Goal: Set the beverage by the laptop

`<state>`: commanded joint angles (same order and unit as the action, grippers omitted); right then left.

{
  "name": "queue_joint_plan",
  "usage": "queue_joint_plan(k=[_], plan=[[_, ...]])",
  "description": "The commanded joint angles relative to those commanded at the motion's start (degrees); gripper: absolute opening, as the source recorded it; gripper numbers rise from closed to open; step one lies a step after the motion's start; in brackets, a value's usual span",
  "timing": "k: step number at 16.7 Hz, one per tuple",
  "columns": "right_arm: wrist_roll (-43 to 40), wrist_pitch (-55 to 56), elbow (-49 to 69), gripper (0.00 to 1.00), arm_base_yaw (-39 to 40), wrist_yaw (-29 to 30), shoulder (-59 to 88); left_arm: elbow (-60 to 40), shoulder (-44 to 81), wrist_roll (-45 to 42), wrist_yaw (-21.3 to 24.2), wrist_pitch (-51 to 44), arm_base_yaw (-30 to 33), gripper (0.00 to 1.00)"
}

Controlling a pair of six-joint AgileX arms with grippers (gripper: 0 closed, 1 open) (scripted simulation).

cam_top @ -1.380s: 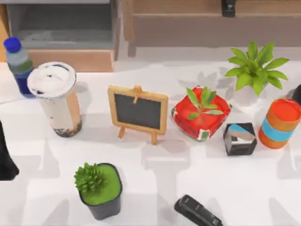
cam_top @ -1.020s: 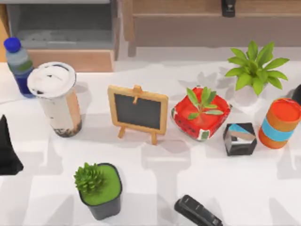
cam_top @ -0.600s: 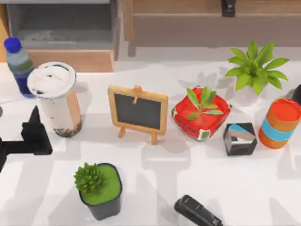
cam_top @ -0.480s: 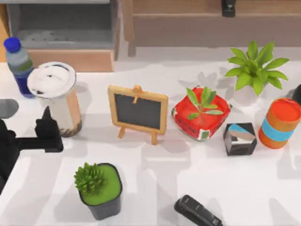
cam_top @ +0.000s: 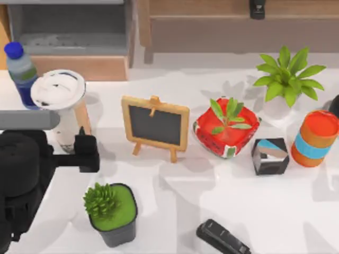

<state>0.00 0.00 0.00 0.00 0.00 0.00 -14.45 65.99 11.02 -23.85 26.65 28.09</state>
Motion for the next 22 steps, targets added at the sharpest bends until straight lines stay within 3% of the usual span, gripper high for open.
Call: queue_joint_plan(k=[6, 15, 21, 22], plan=[[0.0, 0.0, 0.0, 1.0, 0.0, 0.0, 0.0, -0.19, 0.73, -0.2, 0.38, 0.67, -0.46, 1.0], [0.0, 0.0, 0.0, 1.0, 0.0, 0.0, 0.0, -8.61, 24.85, -3.01, 6.01, 16.76, -6.25, 1.0], [0.0, 0.0, 0.0, 1.0, 0.0, 0.0, 0.0, -9.89, 28.02, -3.53, 7.1, 19.29, -7.39, 1.0], [0.0, 0.0, 0.0, 1.0, 0.0, 0.0, 0.0, -9.89, 28.02, -3.53, 7.1, 19.29, -7.39, 0.92]])
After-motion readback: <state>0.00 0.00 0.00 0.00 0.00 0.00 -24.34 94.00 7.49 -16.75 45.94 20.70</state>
